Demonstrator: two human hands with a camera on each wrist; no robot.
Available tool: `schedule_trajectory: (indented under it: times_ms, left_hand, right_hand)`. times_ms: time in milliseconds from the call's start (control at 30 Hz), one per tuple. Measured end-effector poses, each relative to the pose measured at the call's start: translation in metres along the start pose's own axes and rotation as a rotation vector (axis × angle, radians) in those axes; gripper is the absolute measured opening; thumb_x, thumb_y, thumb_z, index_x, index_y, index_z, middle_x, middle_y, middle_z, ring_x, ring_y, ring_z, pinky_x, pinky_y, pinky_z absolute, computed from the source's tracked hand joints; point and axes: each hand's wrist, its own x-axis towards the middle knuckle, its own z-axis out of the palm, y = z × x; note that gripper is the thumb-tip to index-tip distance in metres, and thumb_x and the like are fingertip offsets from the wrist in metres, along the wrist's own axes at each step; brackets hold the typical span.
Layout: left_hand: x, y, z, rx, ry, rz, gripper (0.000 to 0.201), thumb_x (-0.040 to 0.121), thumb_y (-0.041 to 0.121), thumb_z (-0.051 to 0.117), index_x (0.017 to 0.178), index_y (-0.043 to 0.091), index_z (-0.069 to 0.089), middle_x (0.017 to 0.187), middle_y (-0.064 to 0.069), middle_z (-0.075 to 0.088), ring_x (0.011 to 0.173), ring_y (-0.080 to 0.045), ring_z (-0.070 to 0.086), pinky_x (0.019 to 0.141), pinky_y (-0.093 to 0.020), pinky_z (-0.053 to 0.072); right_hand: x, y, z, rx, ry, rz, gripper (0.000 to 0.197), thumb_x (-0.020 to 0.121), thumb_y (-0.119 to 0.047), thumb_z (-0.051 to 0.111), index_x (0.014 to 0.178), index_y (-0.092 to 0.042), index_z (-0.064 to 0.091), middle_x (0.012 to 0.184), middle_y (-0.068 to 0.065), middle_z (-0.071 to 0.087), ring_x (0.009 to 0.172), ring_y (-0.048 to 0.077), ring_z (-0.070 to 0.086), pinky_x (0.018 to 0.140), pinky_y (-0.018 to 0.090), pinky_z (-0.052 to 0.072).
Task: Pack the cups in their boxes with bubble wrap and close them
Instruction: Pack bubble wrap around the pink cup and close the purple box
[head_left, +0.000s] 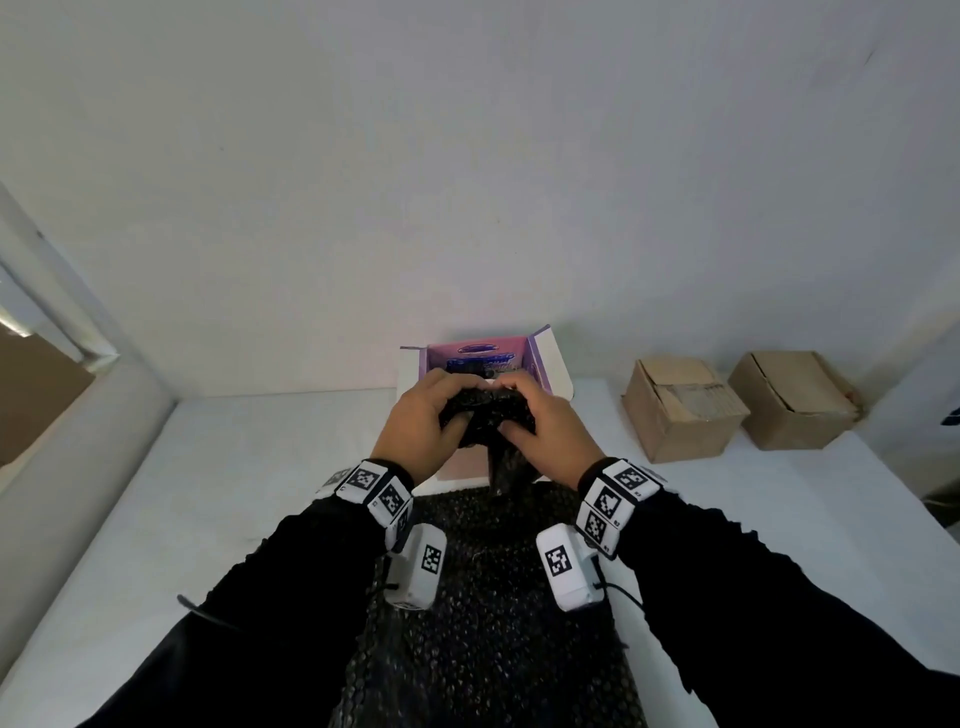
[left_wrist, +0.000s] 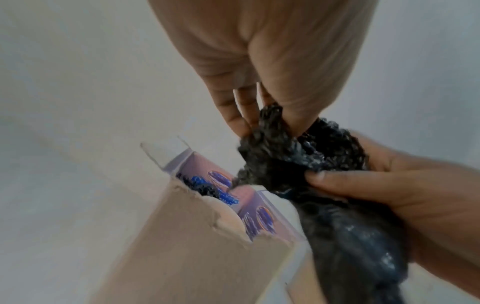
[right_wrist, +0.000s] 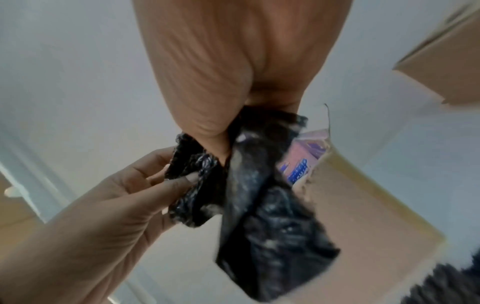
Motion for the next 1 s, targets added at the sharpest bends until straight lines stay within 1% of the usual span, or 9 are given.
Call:
schedule_trajectory:
  times_ms: [100, 200, 300, 367, 500, 600, 700, 867, 1000]
  left_hand:
    - [0.023, -0.011, -0.002, 0.171, 0.006, 0.056, 0.034, 0.077, 0.007, 0.072, 0.109, 0.019, 0.068, 0.1, 0.004, 0.053, 0.087, -0.011, 0.055, 0.082, -0.026, 0.049]
    - [0.048, -0.017, -0.002, 0.243, 0.048, 0.065, 0.03, 0.073, 0.005, 0.074, 0.102, 0.015, 0.071, 0.105, 0.0, 0.052, 0.08, -0.012, 0.055, 0.079, -0.027, 0.05]
    - [0.071, -0.024, -0.002, 0.312, 0.064, 0.018, 0.027, 0.077, 0.008, 0.071, 0.103, 0.012, 0.071, 0.117, -0.004, 0.051, 0.074, -0.018, 0.06, 0.075, -0.028, 0.051]
    - [0.082, -0.03, -0.001, 0.29, 0.071, -0.002, 0.028, 0.079, 0.007, 0.068, 0.106, 0.012, 0.07, 0.121, -0.004, 0.047, 0.068, -0.012, 0.055, 0.074, -0.016, 0.045]
    - [0.095, -0.049, 0.007, 0.149, -0.043, 0.0, 0.04, 0.079, 0.0, 0.067, 0.117, 0.013, 0.062, 0.122, -0.006, 0.04, 0.079, -0.012, 0.059, 0.078, -0.001, 0.042]
    - [0.098, -0.067, 0.018, 0.149, -0.163, -0.067, 0.046, 0.079, -0.002, 0.065, 0.122, 0.014, 0.057, 0.12, -0.005, 0.042, 0.092, -0.018, 0.058, 0.085, -0.014, 0.048]
    - [0.099, -0.082, 0.027, 0.157, -0.228, -0.134, 0.049, 0.08, -0.005, 0.057, 0.126, 0.013, 0.054, 0.126, -0.007, 0.048, 0.107, -0.023, 0.057, 0.097, -0.032, 0.048]
    - [0.102, -0.09, 0.035, 0.257, -0.429, -0.18, 0.047, 0.092, 0.009, 0.051, 0.139, 0.013, 0.046, 0.143, -0.007, 0.047, 0.131, -0.021, 0.043, 0.11, -0.028, 0.031]
    - [0.105, -0.096, 0.042, 0.341, -0.541, -0.226, 0.05, 0.092, 0.021, 0.044, 0.142, 0.016, 0.043, 0.146, -0.007, 0.045, 0.132, -0.028, 0.042, 0.111, -0.043, 0.032]
  right_hand:
    - [0.021, 0.004, -0.008, -0.079, 0.071, -0.016, 0.048, 0.083, 0.001, 0.055, 0.119, -0.029, 0.045, 0.099, -0.001, 0.063, 0.079, 0.02, 0.06, 0.07, 0.034, 0.049]
    - [0.045, 0.008, -0.011, -0.044, 0.178, -0.034, 0.038, 0.077, 0.007, 0.054, 0.104, -0.02, 0.06, 0.099, -0.003, 0.06, 0.088, 0.014, 0.055, 0.082, 0.03, 0.047]
    - [0.069, 0.008, -0.013, 0.079, 0.233, 0.06, 0.021, 0.075, -0.012, 0.061, 0.093, -0.022, 0.067, 0.098, -0.002, 0.062, 0.093, 0.011, 0.058, 0.088, 0.022, 0.046]
    - [0.083, 0.012, -0.011, 0.087, 0.256, 0.093, 0.013, 0.076, -0.024, 0.065, 0.089, -0.021, 0.068, 0.098, -0.001, 0.062, 0.094, 0.01, 0.059, 0.089, 0.024, 0.046]
    - [0.104, 0.026, -0.006, -0.121, 0.275, 0.061, 0.018, 0.076, -0.005, 0.063, 0.09, -0.017, 0.063, 0.1, 0.002, 0.055, 0.084, 0.019, 0.058, 0.08, 0.037, 0.049]
    - [0.112, 0.034, 0.002, -0.354, 0.202, 0.057, 0.034, 0.075, 0.002, 0.06, 0.101, -0.018, 0.05, 0.107, 0.003, 0.045, 0.065, 0.028, 0.055, 0.061, 0.042, 0.049]
    - [0.116, 0.045, 0.011, -0.574, 0.025, 0.075, 0.032, 0.077, 0.002, 0.059, 0.102, -0.014, 0.048, 0.11, 0.008, 0.042, 0.066, 0.034, 0.054, 0.054, 0.04, 0.044]
    - [0.12, 0.063, 0.017, -0.789, -0.126, 0.035, 0.02, 0.085, -0.005, 0.054, 0.105, -0.007, 0.055, 0.112, 0.015, 0.049, 0.1, 0.034, 0.049, 0.065, 0.04, 0.039]
    - [0.122, 0.073, 0.023, -0.821, -0.21, 0.099, 0.027, 0.09, -0.015, 0.051, 0.117, -0.01, 0.051, 0.118, 0.013, 0.05, 0.108, 0.032, 0.052, 0.07, 0.038, 0.042]
